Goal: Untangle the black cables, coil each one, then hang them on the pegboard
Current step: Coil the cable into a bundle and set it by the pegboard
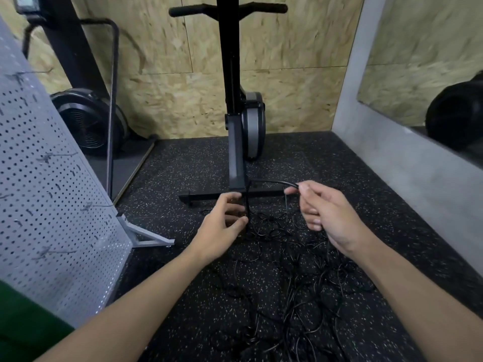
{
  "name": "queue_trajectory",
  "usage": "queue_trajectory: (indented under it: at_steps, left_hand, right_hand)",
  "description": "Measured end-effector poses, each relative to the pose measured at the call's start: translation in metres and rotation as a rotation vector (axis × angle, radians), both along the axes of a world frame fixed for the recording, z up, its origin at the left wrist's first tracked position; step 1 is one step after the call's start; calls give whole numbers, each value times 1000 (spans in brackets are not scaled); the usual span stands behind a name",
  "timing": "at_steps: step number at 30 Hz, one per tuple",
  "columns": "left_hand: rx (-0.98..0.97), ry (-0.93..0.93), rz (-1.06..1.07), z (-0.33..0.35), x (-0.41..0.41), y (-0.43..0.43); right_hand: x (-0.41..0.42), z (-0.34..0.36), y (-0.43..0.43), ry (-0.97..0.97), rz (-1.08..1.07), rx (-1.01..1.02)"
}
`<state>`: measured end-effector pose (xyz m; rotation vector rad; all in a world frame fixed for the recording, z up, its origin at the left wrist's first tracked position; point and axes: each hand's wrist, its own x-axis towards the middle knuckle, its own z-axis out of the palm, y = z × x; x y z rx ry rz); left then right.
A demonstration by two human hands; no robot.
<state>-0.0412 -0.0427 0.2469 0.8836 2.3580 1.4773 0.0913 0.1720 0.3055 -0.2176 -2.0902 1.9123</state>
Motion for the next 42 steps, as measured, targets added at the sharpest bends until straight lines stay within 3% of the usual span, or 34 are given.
queue_trajectory:
  at_steps: [5, 7, 10, 12, 18, 22, 25, 30, 37, 39, 42]
  left_hand:
    - [5, 20, 12, 8, 7, 0]
    - [27, 54, 65, 15, 7, -7]
    - [242, -135, 79, 30, 11, -15]
    - [383, -242, 99, 42, 15, -18]
    - [710, -524, 14, 65, 28, -18]
    - [776, -553, 57, 65, 21, -22]
    - [795, -577, 81, 59, 13, -23]
    - [627, -468, 72, 45, 5, -20]
    - [-200, -11, -273, -11, -9, -23]
    - [-287, 134, -303, -22, -6, -21]
    - [-318, 197, -300, -28, -5, -23]
  right_hand:
    - [4, 4, -11, 0, 102, -24]
    - [6, 2, -12, -20, 60, 130]
    - [8, -7, -18, -102, 13, 451]
    - [9, -14, -25, -129, -7, 540]
    - [0, -17, -52, -145, 38, 539]
    - [-4, -11, -75, -91, 168, 450]
    - [-14, -10, -81, -34, 118, 519]
    - [-33, -17, -79, -44, 58, 568]
    - [-51, -20, -66, -108, 49, 309]
    - [-47, -18, -67, -114, 24, 275]
    - [-40, -20, -62, -62, -4, 186]
